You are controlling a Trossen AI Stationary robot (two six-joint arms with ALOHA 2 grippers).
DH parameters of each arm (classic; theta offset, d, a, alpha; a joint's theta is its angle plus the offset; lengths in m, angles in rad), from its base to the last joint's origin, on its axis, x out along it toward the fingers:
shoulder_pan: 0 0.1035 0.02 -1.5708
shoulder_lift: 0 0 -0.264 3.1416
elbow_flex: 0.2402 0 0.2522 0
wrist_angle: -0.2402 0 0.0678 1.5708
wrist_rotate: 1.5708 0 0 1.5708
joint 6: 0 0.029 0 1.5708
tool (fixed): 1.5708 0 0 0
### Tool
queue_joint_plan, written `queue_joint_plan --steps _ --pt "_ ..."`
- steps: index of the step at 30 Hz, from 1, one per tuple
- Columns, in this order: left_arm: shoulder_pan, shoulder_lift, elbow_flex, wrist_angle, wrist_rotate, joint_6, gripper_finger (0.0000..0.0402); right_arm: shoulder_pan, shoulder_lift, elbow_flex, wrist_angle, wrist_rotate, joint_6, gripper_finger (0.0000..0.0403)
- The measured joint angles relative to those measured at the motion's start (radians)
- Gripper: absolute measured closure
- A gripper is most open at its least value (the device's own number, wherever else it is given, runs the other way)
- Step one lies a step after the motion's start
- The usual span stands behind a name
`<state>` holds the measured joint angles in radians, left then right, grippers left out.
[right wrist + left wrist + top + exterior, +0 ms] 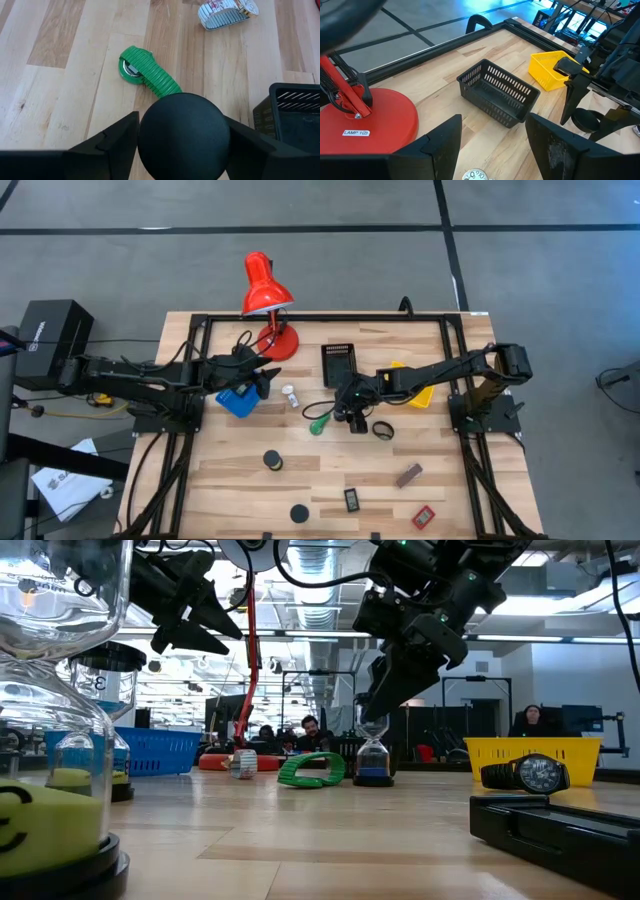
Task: Pick & Place Office items
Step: Put the blue hourglass into the black basket
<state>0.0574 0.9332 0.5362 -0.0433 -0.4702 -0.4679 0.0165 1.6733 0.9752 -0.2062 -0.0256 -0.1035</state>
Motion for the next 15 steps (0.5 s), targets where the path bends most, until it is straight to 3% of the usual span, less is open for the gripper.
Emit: queue_joint_plan --steps 7,15 --pt "0.000 0.000 0.000 0.000 0.000 0.000 0.0187 0.003 0.000 0.000 -0.004 -0.001 0.037 0.0204" --pt "0.000 0.000 0.000 0.000 0.000 0.000 0.0187 0.004 0.000 -0.001 -0.015 -0.001 0.018 0.0173"
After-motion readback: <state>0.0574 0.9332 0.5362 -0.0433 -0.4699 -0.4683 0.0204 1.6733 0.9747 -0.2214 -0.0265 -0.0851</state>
